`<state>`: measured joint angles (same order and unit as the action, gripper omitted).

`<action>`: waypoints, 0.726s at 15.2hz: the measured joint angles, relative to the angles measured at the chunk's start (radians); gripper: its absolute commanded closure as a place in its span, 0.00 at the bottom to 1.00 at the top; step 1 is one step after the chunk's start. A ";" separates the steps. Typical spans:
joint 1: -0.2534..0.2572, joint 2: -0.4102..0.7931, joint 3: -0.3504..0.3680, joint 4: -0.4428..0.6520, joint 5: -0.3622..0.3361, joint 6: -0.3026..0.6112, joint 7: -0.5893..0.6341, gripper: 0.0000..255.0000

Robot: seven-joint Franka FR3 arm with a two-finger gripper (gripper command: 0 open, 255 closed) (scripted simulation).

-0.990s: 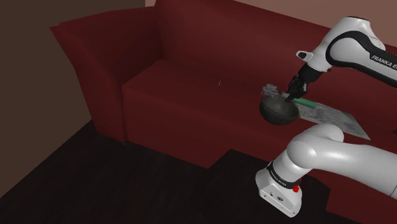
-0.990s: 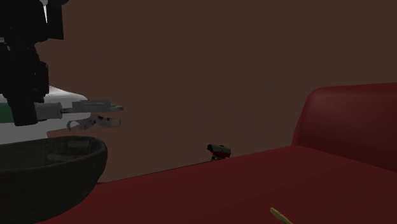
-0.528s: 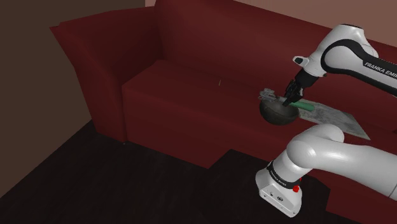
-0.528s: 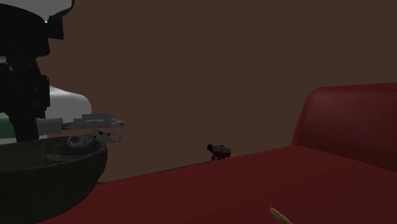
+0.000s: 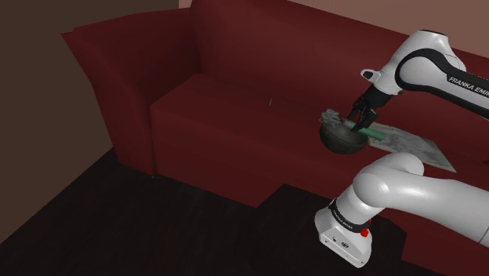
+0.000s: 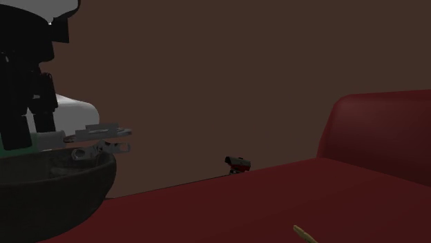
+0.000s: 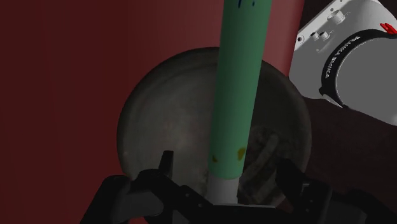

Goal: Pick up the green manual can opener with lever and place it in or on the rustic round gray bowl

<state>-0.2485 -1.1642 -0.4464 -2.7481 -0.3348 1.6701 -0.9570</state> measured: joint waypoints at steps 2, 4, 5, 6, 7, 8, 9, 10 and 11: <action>0.000 0.000 0.000 0.000 0.000 0.000 0.000 0.00; 0.010 0.010 0.016 0.050 0.016 -0.038 -0.001 0.00; 0.015 0.017 0.024 0.083 0.025 -0.062 -0.003 0.00; 0.018 0.020 0.030 0.106 0.031 -0.082 -0.005 0.00; 0.019 0.020 0.034 0.117 0.035 -0.094 -0.005 0.00; 0.020 0.022 0.037 0.126 0.037 -0.102 -0.005 0.00; 0.021 0.023 0.039 0.131 0.039 -0.105 -0.005 0.00; 0.021 0.023 0.039 0.132 0.039 -0.106 -0.005 0.00; 0.021 0.023 0.040 0.133 0.040 -0.107 -0.005 0.00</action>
<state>-0.2271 -1.1407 -0.4068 -2.6149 -0.2949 1.5627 -0.9618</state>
